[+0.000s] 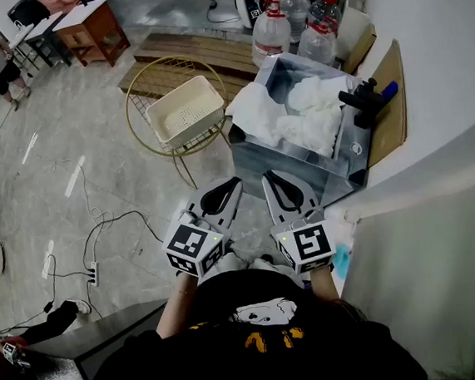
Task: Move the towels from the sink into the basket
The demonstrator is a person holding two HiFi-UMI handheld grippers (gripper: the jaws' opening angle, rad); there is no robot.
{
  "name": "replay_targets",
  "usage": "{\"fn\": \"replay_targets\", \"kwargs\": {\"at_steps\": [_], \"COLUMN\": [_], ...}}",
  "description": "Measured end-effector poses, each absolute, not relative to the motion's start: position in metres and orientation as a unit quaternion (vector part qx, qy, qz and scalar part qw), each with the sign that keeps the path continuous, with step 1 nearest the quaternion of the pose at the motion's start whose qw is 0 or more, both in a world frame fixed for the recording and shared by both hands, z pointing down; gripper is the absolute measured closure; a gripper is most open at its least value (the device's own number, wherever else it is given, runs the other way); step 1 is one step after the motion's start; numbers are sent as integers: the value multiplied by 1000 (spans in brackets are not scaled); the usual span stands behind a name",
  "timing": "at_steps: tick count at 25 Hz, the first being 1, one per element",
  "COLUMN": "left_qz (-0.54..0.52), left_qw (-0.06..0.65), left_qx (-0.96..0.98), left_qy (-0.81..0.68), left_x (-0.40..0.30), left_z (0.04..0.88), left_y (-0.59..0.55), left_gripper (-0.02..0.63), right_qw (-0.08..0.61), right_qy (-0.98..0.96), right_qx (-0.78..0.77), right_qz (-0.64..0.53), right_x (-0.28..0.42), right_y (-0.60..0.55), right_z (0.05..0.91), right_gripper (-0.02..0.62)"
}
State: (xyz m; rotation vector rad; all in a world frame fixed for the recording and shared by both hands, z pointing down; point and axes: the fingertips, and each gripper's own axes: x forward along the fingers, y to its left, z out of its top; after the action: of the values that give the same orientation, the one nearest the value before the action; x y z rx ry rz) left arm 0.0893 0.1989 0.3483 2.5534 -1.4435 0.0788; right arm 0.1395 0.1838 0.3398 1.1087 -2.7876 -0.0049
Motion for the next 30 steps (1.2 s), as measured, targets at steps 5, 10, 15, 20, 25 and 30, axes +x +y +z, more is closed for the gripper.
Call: {"fn": "replay_targets", "kwargs": {"at_steps": [5, 10, 15, 20, 25, 30], "left_qz": [27, 30, 35, 54, 53, 60], "left_qw": [102, 99, 104, 106, 93, 97], "left_qx": [867, 863, 856, 857, 866, 872], "left_qy": [-488, -494, -505, -502, -489, -476], "left_x": [97, 108, 115, 127, 139, 138], "left_z": [346, 349, 350, 356, 350, 363], "left_y": [198, 197, 199, 193, 172, 142], "left_gripper": [589, 589, 589, 588, 588, 588], "right_qw": [48, 54, 50, 44, 35, 36], "right_qy": [-929, -933, -936, -935, -929, -920], "right_qx": [366, 355, 346, 350, 364, 383], "right_qz": [14, 14, 28, 44, 56, 68], "right_x": [148, 159, 169, 183, 195, 200], "right_y": [184, 186, 192, 185, 165, 135], "right_z": [332, 339, 344, 355, 357, 367], "right_gripper": [574, 574, 574, 574, 574, 574]}}
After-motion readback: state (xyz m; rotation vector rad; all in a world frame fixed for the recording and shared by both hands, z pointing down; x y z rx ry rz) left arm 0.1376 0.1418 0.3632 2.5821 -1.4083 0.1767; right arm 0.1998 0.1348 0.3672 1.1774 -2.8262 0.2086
